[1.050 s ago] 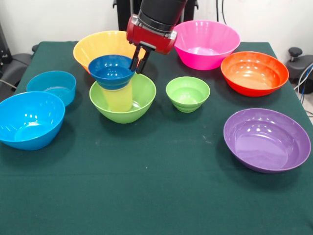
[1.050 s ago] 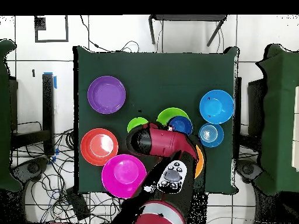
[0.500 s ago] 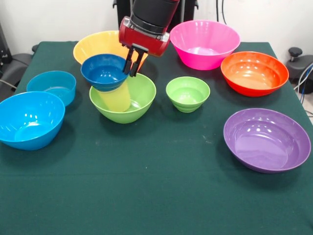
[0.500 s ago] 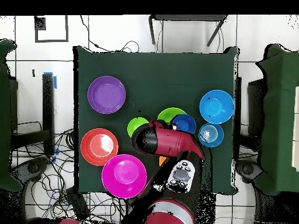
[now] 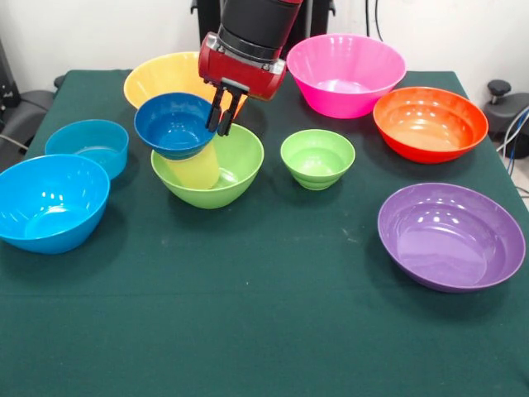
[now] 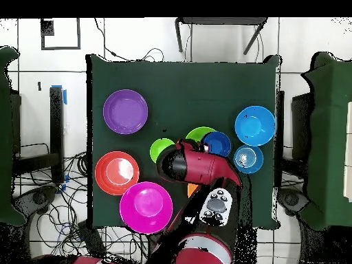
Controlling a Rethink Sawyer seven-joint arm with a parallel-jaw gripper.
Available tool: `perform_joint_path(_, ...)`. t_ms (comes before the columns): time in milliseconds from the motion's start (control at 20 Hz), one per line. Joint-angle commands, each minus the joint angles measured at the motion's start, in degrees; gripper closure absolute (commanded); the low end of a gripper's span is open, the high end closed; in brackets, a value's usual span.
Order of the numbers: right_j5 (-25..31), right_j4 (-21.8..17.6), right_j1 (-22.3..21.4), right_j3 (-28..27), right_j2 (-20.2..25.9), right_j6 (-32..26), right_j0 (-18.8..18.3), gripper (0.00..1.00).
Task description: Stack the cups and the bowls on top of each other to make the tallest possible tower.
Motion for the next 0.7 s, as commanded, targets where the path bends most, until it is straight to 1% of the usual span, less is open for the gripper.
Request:
perform_joint_path(50, -2.34, 0.77, 0.29, 4.41, 9.24, 9.30, -0.81, 1.00)
perform_joint_path(700, -0.26, 1.25, -0.68, 5.09, 8.99, 9.28, -0.24, 1.00)
